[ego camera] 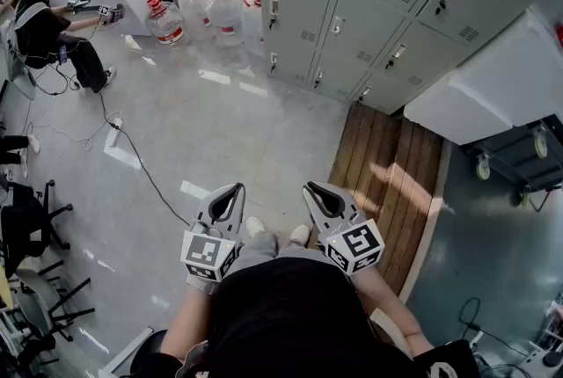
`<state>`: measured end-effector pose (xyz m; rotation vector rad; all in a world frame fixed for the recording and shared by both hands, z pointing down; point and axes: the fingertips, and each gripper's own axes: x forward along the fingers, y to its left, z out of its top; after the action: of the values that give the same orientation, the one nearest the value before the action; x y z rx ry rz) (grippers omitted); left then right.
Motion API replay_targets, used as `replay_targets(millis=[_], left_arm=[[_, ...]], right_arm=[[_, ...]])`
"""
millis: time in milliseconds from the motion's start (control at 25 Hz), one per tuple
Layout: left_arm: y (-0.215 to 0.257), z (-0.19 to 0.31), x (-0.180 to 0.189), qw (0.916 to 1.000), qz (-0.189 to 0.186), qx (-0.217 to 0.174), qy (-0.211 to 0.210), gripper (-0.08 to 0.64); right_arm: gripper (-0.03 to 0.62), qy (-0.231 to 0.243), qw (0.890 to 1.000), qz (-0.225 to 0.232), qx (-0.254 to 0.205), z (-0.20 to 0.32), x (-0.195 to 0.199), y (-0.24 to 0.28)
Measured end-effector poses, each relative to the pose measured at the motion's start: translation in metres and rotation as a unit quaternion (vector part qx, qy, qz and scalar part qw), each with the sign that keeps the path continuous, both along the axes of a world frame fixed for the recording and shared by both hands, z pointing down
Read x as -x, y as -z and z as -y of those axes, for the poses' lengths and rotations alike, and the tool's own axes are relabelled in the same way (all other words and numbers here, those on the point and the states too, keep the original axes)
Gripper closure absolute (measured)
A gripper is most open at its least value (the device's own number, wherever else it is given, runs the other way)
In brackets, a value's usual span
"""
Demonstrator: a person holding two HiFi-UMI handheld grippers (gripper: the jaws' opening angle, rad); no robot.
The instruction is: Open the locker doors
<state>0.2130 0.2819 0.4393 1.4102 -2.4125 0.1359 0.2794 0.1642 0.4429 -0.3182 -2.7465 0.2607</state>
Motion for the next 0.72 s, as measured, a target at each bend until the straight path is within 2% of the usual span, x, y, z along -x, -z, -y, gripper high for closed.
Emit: replay_targets(millis=[120,360,520,720], left_arm=[[-0.004,-0.019,0.011,1.0,0.003,0.0,-0.004,0.541],[0.005,-0.054,0.044,0.9994,-0.003,-0.031,-0.015,0.541],[0.006,-0.076,0.072,0.9991,0.022,-0.019,-0.031,0.543],[0.0,-0.105,0.114,0.9994,-0.005,-0.033,0.0,0.543]], right_arm=[[0.528,-0.004,1.0,0.001,0.0,-0.019,0.014,0.004],[0.528,-0.006,1.0,0.0,-0.006,-0.053,0.049,0.009],[0.528,-0.028,1.0,0.002,0.012,-0.065,0.082,0.01],[0.528,-0.068,0.998,0.0,0.018,-0.065,0.113,0.009]])
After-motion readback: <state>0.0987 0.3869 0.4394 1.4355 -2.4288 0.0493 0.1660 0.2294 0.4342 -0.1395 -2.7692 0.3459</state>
